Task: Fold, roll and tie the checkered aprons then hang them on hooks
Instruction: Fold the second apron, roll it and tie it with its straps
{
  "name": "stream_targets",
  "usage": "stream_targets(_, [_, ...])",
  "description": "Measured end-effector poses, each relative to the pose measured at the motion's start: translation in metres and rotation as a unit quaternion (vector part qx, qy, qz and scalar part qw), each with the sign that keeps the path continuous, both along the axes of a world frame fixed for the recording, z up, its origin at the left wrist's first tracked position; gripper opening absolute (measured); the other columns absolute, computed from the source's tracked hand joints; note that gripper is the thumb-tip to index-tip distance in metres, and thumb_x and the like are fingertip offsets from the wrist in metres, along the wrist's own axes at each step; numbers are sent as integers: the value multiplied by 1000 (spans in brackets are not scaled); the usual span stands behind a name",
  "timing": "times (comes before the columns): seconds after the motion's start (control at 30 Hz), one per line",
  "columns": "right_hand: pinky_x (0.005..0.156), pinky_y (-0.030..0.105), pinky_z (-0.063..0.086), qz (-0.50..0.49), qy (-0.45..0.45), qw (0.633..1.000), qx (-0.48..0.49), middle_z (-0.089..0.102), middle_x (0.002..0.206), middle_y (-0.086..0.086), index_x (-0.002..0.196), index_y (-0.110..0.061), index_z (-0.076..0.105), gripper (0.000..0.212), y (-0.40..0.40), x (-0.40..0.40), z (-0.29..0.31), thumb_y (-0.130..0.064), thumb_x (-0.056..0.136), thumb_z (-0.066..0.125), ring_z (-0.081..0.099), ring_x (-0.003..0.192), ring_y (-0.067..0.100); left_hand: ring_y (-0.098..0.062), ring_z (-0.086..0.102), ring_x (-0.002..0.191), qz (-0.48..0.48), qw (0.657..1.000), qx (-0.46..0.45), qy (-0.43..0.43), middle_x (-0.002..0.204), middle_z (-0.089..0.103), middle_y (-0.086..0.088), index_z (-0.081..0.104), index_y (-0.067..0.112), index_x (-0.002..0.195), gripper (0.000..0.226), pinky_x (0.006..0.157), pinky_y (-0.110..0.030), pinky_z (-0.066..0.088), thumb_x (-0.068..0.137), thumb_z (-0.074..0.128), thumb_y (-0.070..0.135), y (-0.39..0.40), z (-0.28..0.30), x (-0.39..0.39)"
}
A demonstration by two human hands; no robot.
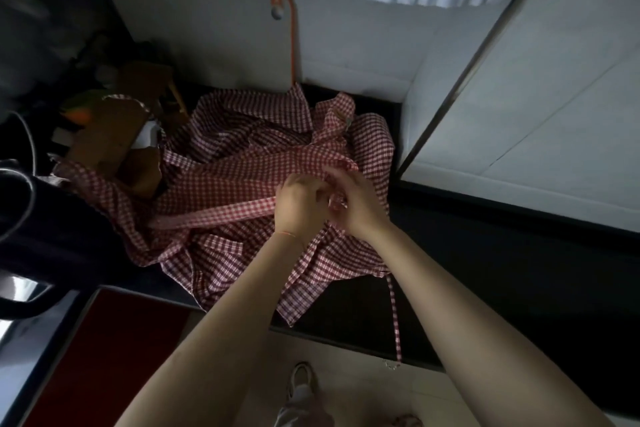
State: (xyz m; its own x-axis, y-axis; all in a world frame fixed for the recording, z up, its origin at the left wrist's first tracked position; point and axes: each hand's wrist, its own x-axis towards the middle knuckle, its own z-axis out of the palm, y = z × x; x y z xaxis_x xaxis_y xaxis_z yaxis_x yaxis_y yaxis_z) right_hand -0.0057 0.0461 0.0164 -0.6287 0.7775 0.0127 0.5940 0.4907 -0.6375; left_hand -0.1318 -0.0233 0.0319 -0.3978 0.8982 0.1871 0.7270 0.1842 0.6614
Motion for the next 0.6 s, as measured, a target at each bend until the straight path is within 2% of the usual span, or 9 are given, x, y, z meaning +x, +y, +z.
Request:
stream_targets(0.07, [94, 21, 38, 3, -4, 999, -43, 63, 128, 11, 131, -11, 60, 41, -2, -7, 17, -20, 92, 67, 57, 119, 28, -25, 63, 94, -1, 1000, 18, -25, 92, 73, 0, 75, 15, 90, 22, 88, -43, 49, 78, 59, 6, 5, 9, 4])
stream_targets(0.13, [84, 22, 42, -43, -4, 996, -84, 70, 117, 5, 118, -13, 68, 25, -1, -7, 22, -23, 98, 58, 63, 107, 21, -25, 60, 96, 0, 999, 8, -43, 99, 68, -1, 66, 15, 104, 27, 89, -41, 47, 79, 65, 8, 1, 11, 5])
stream_targets(0.23, [86, 28, 50, -70, 39, 986, -145, 72, 107, 0, 110, -13, 73, 23, -4, 0, 32, -27, 100, 57, 66, 96, 14, -28, 46, 118, 16, 996, -71, 50, 126, 54, -3, 51, 19, 132, 55, 102, -46, 37, 79, 69, 18, -13, 2, -4])
stream_targets(0.27, [84, 32, 52, -83, 54, 982, -160, 73, 101, 0, 105, -11, 73, 25, -3, 2, 31, -29, 100, 57, 66, 91, 15, -28, 44, 123, 37, 990, -115, 73, 131, 52, -2, 49, 22, 135, 55, 105, -47, 32, 83, 65, 20, -17, 1, -10])
stream_targets(0.33, [77, 33, 51, -131, 64, 979, -145, 69, 96, 0, 105, -7, 70, 30, -2, 4, 37, -32, 102, 54, 64, 85, 15, -27, 50, 121, 78, 980, -161, 92, 127, 60, -3, 58, 21, 127, 38, 103, -45, 31, 90, 56, 23, -22, 2, -21])
stream_targets(0.43, [79, 31, 52, -260, 100, 957, -83, 66, 105, 8, 119, -3, 60, 36, 7, 11, 63, -32, 106, 43, 65, 91, 21, -28, 58, 108, 120, 964, -192, 139, 111, 68, -5, 65, 20, 110, 24, 97, -40, 34, 90, 56, 29, -22, 16, -32])
stream_targets(0.5, [64, 20, 54, -344, 175, 919, -77, 67, 91, 10, 115, -2, 55, 30, 15, 22, 88, -26, 107, 37, 67, 73, 19, -31, 61, 109, 130, 961, -212, 122, 112, 69, -10, 66, 18, 111, 27, 93, -37, 40, 87, 60, 30, -21, 31, -36])
stream_targets(0.53, [58, 19, 52, -377, 208, 900, -71, 64, 86, 7, 112, -5, 53, 26, 19, 27, 102, -22, 108, 35, 65, 66, 15, -33, 62, 109, 137, 962, -212, 105, 113, 69, -12, 66, 17, 113, 29, 90, -36, 44, 87, 61, 30, -20, 40, -36])
stream_targets(0.6, [75, 31, 53, -422, 230, 877, -10, 62, 98, 10, 110, -3, 54, 25, 27, 39, 126, -18, 107, 34, 64, 84, 23, -35, 63, 108, 149, 971, -170, 73, 115, 68, -14, 65, 18, 118, 31, 84, -37, 48, 89, 57, 27, -15, 66, -32])
